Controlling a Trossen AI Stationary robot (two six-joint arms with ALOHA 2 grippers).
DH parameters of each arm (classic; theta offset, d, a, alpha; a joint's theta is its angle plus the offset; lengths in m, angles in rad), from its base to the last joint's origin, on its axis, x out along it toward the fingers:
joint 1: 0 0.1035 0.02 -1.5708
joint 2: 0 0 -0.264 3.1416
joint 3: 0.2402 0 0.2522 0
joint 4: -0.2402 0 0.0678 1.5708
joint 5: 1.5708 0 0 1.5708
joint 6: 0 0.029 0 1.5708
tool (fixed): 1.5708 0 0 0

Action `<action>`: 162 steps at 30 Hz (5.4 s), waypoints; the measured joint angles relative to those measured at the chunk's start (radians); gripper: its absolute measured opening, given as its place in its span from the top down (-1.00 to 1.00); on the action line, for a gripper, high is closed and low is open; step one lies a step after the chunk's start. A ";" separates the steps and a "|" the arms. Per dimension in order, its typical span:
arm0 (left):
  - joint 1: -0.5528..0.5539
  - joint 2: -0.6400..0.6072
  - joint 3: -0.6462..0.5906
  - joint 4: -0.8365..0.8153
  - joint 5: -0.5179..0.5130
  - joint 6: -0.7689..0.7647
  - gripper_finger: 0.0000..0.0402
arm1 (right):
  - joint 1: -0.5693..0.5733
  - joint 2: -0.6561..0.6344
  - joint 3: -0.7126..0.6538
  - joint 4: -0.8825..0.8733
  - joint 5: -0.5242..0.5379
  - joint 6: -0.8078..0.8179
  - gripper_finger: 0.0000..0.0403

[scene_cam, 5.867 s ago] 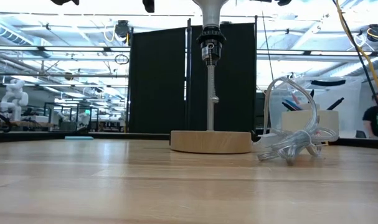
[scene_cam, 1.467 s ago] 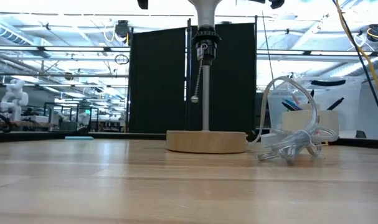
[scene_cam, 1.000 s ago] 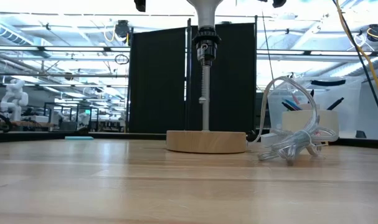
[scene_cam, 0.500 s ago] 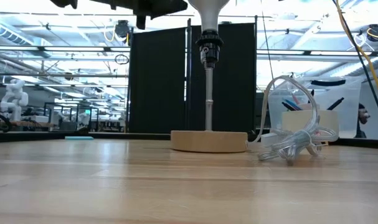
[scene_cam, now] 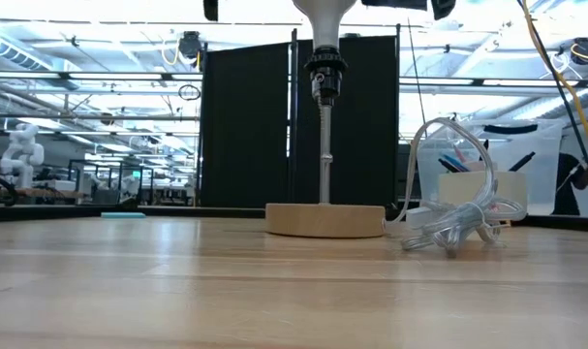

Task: Screw lightbulb
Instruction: Insert the lightbulb into the lamp, then remove the lightbulb from the lamp

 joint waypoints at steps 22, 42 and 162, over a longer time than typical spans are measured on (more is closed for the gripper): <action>-0.057 0.044 0.000 0.019 0.010 0.041 1.00 | -0.143 -0.002 0.000 0.172 -0.065 -0.072 1.00; 0.048 0.043 0.000 -0.014 0.018 0.021 1.00 | -0.096 -0.002 -0.002 0.167 -0.042 -0.030 1.00; -0.140 0.112 -0.112 -0.125 -0.101 -0.114 1.00 | -0.060 0.118 0.000 0.031 -0.265 0.139 0.82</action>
